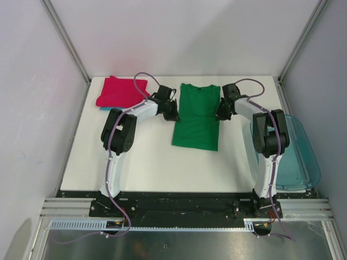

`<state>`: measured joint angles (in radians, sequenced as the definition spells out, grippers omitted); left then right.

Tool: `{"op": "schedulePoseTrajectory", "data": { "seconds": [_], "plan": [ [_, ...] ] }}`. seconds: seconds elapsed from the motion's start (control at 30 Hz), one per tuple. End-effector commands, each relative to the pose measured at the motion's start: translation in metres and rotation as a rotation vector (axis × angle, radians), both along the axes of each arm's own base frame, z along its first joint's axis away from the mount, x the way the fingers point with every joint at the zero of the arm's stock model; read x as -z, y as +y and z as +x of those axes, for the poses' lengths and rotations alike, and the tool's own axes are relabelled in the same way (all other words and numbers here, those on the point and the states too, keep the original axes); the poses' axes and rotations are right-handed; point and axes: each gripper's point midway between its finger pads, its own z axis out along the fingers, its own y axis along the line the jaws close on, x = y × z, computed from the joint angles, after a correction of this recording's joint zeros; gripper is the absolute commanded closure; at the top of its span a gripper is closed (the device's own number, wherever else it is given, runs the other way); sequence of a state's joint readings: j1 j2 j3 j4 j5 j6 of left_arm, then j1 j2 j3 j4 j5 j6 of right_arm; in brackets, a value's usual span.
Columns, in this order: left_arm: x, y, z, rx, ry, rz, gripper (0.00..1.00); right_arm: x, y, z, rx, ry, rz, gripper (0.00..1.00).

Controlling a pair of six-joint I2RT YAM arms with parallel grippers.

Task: Fold and stack the t-shirts
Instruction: Fold the folded rectangular tshirt in 1/3 of the way

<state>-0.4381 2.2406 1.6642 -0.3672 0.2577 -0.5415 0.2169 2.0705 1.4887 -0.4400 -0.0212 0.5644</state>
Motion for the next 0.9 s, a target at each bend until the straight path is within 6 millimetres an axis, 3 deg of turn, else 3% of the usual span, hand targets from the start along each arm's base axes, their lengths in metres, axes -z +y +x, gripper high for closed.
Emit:
{"op": "schedulePoseTrajectory", "data": {
  "seconds": [0.0, 0.13, 0.27, 0.4, 0.5, 0.67, 0.87],
  "plan": [
    [-0.002, 0.013, 0.003, -0.012, -0.026, 0.04, 1.0, 0.002, -0.003, 0.001, -0.007, 0.004, -0.002, 0.97],
    [-0.018, 0.011, 0.004, 0.001, -0.052, 0.02, 0.99, -0.005, -0.007, 0.005, -0.003, -0.012, 0.004, 0.96],
    [-0.04, 0.008, 0.004, 0.015, -0.081, -0.012, 0.93, -0.024, -0.007, 0.013, -0.006, -0.043, 0.018, 0.89],
    [-0.061, 0.008, -0.006, 0.022, -0.097, -0.043, 0.83, -0.053, -0.01, 0.018, -0.003, -0.088, 0.005, 0.81],
    [-0.071, 0.012, -0.02, 0.019, -0.092, -0.058, 0.75, -0.063, -0.012, 0.011, 0.002, -0.091, -0.015, 0.76],
    [-0.071, 0.016, -0.059, 0.033, -0.042, -0.074, 0.75, -0.063, -0.009, -0.025, 0.001, -0.05, -0.013, 0.76],
    [-0.058, 0.023, -0.108, 0.049, 0.017, -0.067, 0.81, -0.044, 0.008, -0.096, -0.036, 0.018, 0.001, 0.77]
  ]
}}
